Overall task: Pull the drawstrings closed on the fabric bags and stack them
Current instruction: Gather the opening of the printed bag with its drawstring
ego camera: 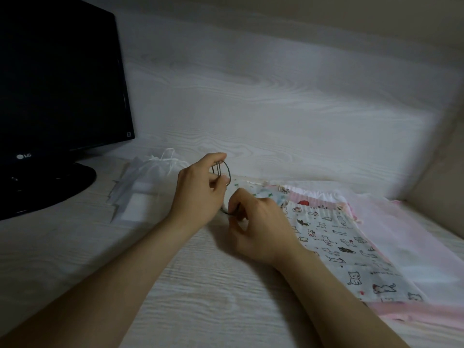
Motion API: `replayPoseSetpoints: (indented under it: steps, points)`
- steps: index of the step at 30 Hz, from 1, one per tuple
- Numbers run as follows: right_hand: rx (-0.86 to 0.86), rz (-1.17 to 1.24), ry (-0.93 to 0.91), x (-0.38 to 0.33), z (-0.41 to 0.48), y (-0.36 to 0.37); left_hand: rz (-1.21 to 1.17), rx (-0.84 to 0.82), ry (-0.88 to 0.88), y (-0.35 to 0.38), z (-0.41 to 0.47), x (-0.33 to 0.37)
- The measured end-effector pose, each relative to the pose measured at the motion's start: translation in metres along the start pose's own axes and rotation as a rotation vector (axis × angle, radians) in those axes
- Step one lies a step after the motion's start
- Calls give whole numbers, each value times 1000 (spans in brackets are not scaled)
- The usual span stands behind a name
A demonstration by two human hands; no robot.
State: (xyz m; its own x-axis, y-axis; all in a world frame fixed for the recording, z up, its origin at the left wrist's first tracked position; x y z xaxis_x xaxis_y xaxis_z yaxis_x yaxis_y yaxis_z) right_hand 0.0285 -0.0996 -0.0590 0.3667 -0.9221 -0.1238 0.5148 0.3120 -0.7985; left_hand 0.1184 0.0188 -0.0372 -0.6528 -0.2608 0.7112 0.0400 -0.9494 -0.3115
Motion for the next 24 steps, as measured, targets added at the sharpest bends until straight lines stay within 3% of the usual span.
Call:
replayPoseSetpoints:
  steps: [3, 6, 13, 19, 22, 24]
  points:
    - [-70, 121, 86, 2, -2, 2, -1, -100, 45, 9, -3, 2]
    - [-30, 345, 250, 8, -1, 2, 32, -171, 68, 17, -5, -1]
    - [178, 695, 676, 38, -11, 12, 61, -224, -33, 16, -6, -6]
    - [393, 1255, 964, 46, -16, 18, -44, -313, -73, 23, -8, -7]
    - [283, 1188, 976, 48, -14, 24, -133, -380, -62, 26, -11, -5]
    - [170, 1026, 844, 42, -9, 23, -163, -440, -30, 29, -13, -1]
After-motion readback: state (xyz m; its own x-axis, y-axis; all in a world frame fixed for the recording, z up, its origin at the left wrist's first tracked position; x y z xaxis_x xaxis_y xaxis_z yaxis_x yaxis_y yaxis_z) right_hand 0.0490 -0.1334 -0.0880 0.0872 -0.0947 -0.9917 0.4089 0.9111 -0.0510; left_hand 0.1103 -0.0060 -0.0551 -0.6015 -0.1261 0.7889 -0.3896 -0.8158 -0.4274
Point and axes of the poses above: each hand's wrist, its own z-axis towards the middle knuckle, its own y-axis out of the palm, x = y × z, the point moved 6 cm from there along z, towards the middle knuckle, and after that the axes turned 7 degrees about -y, right-handed, at the moved point
